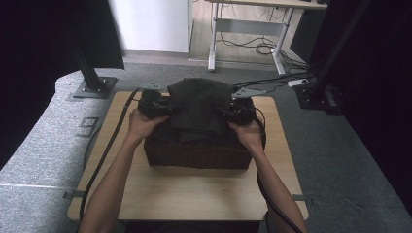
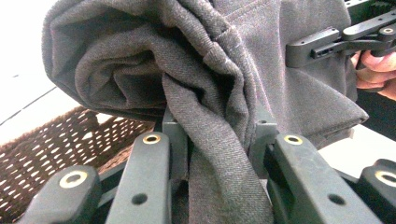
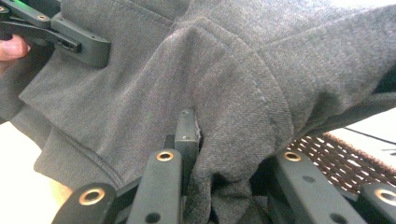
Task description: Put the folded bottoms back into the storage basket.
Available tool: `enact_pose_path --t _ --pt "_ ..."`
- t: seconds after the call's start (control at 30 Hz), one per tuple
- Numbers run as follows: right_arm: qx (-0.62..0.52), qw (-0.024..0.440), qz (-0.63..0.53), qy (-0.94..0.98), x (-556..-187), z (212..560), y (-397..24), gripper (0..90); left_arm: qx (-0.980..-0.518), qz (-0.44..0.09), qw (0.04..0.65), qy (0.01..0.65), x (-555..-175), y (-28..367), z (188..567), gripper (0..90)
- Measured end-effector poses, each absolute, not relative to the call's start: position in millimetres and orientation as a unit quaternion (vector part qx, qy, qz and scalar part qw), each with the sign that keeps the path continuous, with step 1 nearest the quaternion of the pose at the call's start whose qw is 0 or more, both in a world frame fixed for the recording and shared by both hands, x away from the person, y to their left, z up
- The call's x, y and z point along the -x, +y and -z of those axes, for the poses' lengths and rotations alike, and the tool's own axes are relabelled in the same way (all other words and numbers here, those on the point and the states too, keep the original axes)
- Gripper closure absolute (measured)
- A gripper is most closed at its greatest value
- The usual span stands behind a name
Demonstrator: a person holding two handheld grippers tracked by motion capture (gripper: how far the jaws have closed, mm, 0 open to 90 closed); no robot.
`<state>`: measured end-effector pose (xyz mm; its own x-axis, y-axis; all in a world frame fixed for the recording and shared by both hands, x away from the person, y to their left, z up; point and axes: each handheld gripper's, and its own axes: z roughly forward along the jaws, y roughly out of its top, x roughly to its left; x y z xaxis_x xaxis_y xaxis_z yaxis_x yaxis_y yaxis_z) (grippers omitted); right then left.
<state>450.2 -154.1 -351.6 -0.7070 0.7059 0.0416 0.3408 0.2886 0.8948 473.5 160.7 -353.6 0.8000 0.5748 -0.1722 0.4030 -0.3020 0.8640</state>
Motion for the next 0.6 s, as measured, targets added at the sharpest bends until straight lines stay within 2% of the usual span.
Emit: enact_pose_path --t 0.33,0.6 --pt "-0.360 0.176 -0.468 0.788 -477.4 387.1 -146.0 71.3 -0.813 -0.082 0.471 0.332 -497.1 154.7 390.0 68.2" --pt "-0.379 0.145 -0.437 0.803 -486.8 419.4 -138.8 71.2 -0.837 -0.074 0.416 0.347 -502.6 149.8 416.8 68.1"
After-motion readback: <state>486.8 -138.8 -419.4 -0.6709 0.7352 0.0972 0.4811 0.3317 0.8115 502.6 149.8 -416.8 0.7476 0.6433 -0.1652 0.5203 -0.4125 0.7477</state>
